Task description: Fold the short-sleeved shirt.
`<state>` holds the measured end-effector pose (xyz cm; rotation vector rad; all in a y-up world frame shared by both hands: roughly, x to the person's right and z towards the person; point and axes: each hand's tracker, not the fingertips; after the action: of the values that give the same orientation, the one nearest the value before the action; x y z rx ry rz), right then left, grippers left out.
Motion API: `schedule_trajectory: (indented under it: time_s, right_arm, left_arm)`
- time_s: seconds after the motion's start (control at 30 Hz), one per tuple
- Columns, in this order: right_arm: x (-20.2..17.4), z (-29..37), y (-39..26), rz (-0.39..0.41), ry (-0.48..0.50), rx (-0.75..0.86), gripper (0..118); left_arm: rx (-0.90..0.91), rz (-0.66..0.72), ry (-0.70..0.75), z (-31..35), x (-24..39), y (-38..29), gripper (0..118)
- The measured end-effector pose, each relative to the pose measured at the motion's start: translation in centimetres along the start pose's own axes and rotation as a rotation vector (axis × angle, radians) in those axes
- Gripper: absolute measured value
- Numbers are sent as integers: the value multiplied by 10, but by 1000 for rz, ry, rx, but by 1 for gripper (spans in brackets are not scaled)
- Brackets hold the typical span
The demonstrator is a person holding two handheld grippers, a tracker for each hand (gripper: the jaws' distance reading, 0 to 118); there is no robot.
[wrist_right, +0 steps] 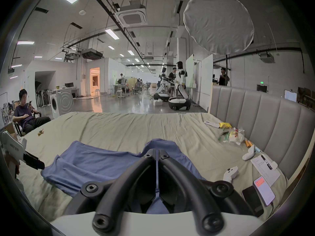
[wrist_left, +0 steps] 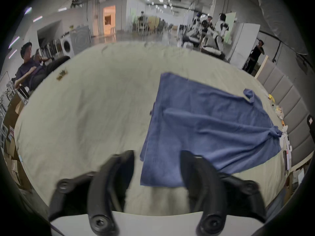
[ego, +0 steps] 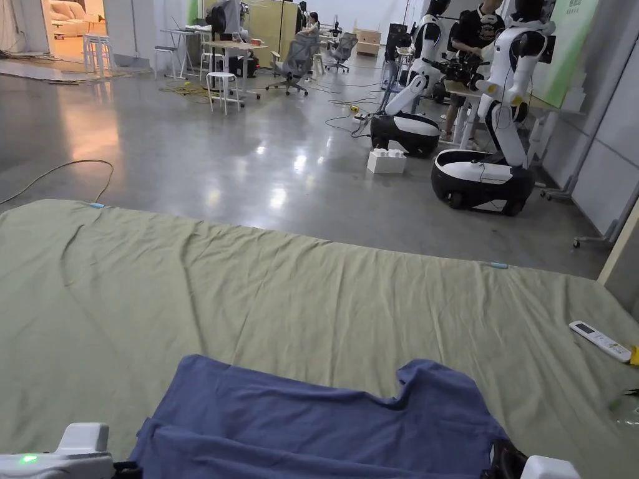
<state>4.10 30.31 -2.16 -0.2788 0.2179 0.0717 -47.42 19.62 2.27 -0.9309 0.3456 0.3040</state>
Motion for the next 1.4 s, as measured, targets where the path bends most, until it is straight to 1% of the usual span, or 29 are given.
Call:
schedule_trajectory:
  time_s: [0.03, 0.1, 0.13, 0.2, 0.3, 0.33, 0.4, 0.5, 0.53, 0.6, 0.63, 0.67, 0.73, 0.77, 0.8, 0.87, 0.93, 0.97, 1.03, 1.07, 1.13, 1.17, 1.2, 1.23, 1.27, 1.3, 1.33, 1.37, 1.4]
  right_arm:
    - [2, 0, -1, 22, -4, 25, 3]
    - [5, 0, -7, 12, -15, -5, 3]
    - [7, 0, -9, 5, -17, -15, 3]
    - [12, -1, -15, -7, -22, -35, 3]
    - [19, 1, -21, -8, -36, -57, 3]
    - [21, 1, -22, -10, -42, -64, 3]
    - [28, 2, -26, -15, -60, -77, 3]
    - [42, 0, -30, -9, -85, -133, 3]
    - [48, -2, -32, -10, -92, -166, 3]
    - [62, -5, -37, -22, -122, -217, 5]
    - [71, -7, -39, -11, -140, -251, 13]
    - [79, -11, -41, -3, -151, -293, 26]
    - [97, -22, -49, 9, -154, -372, 56]
    - [105, -28, -53, -22, -145, -401, 62]
    - [112, -32, -56, -37, -149, -415, 64]
    - [121, -46, -60, -43, -127, -466, 70]
    - [123, -61, -63, -21, -93, -514, 80]
    - [124, -71, -67, -32, -75, -513, 81]
    - [127, -92, -76, -39, -49, -563, 81]
    - [124, -103, -81, -13, -53, -590, 81]
    - [116, -120, -94, 43, -45, -676, 81]
    - [113, -128, -102, 60, -47, -719, 81]
    - [112, -133, -110, 62, -33, -767, 78]
    - [110, -137, -117, 56, -22, -797, 61]
    - [102, -129, -118, 27, 5, -782, 49]
    - [100, -124, -116, 20, -7, -711, 43]
    - [98, -121, -114, 39, -14, -708, 27]
    - [97, -120, -113, 26, 10, -700, 12]
    - [93, -113, -108, 11, 15, -691, 8]
  left_arm:
    - [-22, -2, 15, -10, -2, 2, 73]
    - [-70, -21, 54, -28, -4, 4, 73]
    - [-80, -41, 86, 15, 34, -15, 73]
    - [-135, -74, 104, 8, 43, -24, 72]
    - [-77, -106, 113, 19, 53, -29, 71]
    - [-73, -116, 119, 23, 59, -31, 67]
    - [-50, -140, 106, 31, 69, -38, 53]
    - [-39, -158, 77, 42, 76, -38, 15]
    - [-35, -155, 71, 48, 69, -32, 9]
    - [-43, -130, 50, 54, 69, -31, 6]
    - [-38, -119, 41, 60, 70, -32, 6]
    - [-37, -109, 31, 41, 53, -24, 6]
    - [-15, -102, 24, 49, 51, -21, 6]
    - [-5, -100, 19, 52, 50, -20, 6]
    - [3, -97, 13, 47, 45, -19, 6]
    - [18, -90, 8, 52, 42, -14, 6]
    - [31, -93, 8, 41, 44, -19, 6]
    - [38, -94, 7, 32, 42, -23, 6]
    - [46, -94, 2, 28, 43, -22, 6]
    - [47, -93, 2, 44, 43, -20, 6]
    - [45, -84, -2, 44, 43, -20, 6]
    - [47, -80, -1, 38, 39, -19, 6]
    - [44, -80, 0, 28, 32, -18, 6]
    - [42, -82, 3, 25, 32, -19, 6]
    - [43, -83, 4, 23, 31, -19, 6]
    - [41, -83, 2, 21, 31, -19, 6]
    - [57, -88, 11, 47, 42, -22, 6]
    - [60, -86, 11, 50, 44, -23, 6]
    - [62, -83, 9, 51, 44, -24, 6]
